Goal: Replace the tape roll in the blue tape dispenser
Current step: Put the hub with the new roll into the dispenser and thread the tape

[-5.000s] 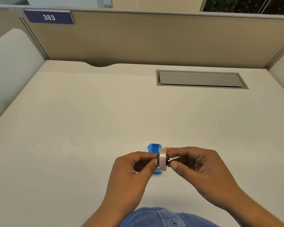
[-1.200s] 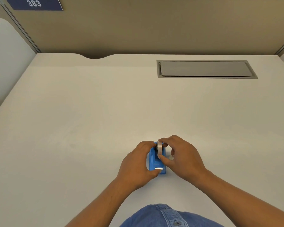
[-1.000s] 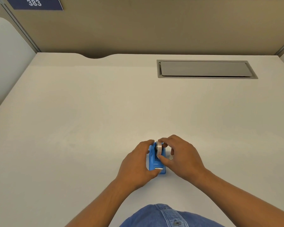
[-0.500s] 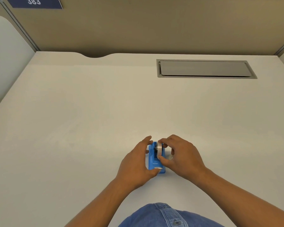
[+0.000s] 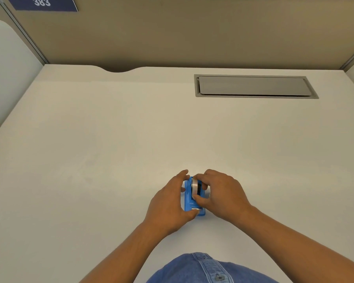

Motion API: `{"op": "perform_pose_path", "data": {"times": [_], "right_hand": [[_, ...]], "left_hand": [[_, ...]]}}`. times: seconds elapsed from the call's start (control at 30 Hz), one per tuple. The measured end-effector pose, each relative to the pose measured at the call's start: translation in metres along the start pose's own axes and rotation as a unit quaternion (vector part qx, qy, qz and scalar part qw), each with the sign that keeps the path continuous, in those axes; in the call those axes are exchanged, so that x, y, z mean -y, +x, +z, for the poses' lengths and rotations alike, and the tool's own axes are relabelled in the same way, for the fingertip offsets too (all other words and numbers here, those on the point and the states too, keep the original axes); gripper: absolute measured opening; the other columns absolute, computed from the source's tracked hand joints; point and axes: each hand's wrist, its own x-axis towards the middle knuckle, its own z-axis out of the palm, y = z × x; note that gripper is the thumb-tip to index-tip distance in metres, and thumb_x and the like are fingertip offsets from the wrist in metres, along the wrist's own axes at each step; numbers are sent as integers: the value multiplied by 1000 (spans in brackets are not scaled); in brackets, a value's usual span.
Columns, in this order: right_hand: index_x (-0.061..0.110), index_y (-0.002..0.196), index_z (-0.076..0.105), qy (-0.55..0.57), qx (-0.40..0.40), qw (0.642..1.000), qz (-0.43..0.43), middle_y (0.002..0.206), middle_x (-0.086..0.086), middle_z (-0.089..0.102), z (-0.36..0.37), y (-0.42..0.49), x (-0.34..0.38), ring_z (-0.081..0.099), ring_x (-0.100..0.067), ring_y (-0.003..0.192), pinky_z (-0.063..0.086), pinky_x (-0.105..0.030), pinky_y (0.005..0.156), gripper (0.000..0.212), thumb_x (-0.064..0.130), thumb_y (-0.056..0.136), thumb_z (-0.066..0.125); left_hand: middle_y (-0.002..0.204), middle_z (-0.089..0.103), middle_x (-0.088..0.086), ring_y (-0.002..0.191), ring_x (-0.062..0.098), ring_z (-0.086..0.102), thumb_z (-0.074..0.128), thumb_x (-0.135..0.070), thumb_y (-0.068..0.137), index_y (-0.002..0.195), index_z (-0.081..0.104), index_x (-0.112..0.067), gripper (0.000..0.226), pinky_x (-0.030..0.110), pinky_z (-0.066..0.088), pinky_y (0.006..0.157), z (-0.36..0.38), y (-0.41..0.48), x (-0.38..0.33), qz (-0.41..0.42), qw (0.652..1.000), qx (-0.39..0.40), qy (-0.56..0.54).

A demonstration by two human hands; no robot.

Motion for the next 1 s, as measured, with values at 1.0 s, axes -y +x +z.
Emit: {"op": "perform_pose_path", "data": {"times": [1.0], "right_hand": [[35, 122, 54, 34, -28, 999, 16, 103, 15, 61, 11, -14, -5, 56, -7, 83, 42, -18, 73, 51, 46, 76, 73]], "left_hand": [[145, 45, -16, 109, 6, 60, 70, -65, 69, 143, 26, -39, 90, 29, 48, 90, -18, -5, -13, 7, 997, 12, 70]]}}
